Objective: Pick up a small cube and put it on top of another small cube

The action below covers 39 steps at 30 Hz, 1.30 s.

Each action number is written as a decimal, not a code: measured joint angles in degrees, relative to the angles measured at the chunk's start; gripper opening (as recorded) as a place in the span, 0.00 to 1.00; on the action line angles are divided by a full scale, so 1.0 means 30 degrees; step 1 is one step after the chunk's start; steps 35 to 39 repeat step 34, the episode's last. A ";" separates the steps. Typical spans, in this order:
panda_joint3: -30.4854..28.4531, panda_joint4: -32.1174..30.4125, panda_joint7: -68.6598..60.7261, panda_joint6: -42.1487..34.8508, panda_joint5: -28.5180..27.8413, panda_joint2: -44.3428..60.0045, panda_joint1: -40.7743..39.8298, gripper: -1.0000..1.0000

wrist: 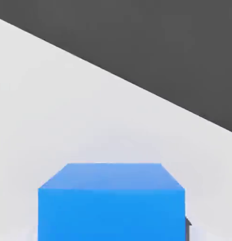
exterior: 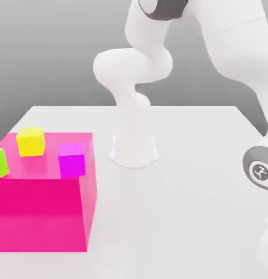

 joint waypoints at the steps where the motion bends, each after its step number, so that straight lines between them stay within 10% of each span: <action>1: 0.0170 -0.0148 -0.0159 -0.0473 0.0234 -0.0631 -0.0124 0.00; 26: -0.6078 -0.6699 -0.4660 -1.0937 0.3109 -1.8053 -0.9960 0.00; 30: -0.6514 -0.8424 -0.4851 -0.9269 0.3114 -1.8107 -1.0539 0.00; 31: -0.6550 -0.8913 -0.4877 -0.8515 0.3119 -1.7842 -1.0575 1.00; 39: -0.6550 -0.8913 -0.4877 -0.8515 0.3120 -1.7842 -1.0575 1.00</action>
